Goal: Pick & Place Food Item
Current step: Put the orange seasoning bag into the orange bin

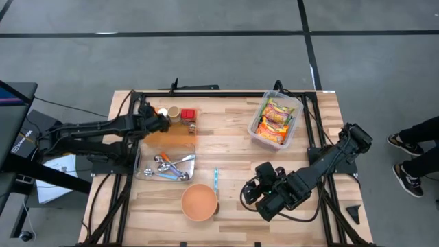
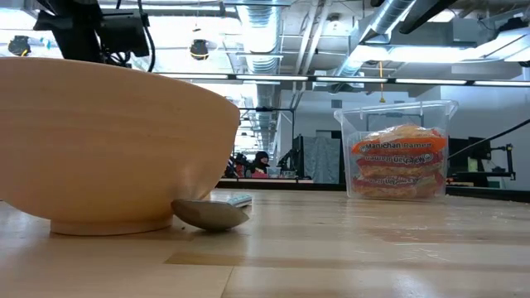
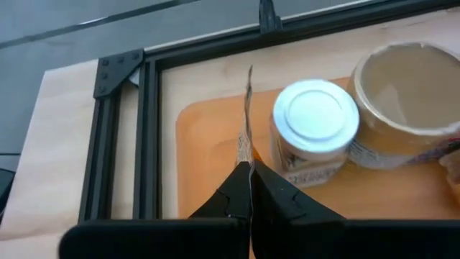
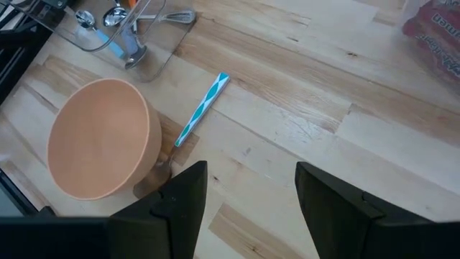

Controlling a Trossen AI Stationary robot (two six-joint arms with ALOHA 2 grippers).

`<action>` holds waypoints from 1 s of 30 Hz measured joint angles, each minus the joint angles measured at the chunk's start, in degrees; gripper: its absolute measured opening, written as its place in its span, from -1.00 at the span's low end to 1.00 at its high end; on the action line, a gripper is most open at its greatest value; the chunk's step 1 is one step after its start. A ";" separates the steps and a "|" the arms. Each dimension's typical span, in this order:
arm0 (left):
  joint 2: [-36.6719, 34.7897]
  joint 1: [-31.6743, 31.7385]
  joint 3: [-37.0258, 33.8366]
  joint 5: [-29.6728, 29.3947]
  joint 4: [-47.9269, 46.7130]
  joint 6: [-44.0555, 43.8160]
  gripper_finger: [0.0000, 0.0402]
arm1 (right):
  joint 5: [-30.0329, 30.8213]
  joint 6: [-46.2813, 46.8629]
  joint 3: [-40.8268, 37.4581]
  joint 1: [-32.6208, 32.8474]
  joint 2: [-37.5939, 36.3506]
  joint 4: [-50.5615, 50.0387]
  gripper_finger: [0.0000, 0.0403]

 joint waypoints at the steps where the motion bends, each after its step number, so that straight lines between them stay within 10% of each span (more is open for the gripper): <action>1: 0.00 0.74 0.00 0.11 0.62 1.18 -1.00 | -0.02 0.00 0.00 -0.06 0.00 -0.03 0.03; 20: 7.79 9.41 0.02 4.31 10.07 13.21 -0.98 | -0.02 -1.51 -0.02 -1.09 0.00 -0.15 0.03; 30: 9.75 9.41 0.02 4.18 10.53 13.06 -0.57 | -0.02 -1.46 -0.04 -1.07 -0.02 -0.15 0.03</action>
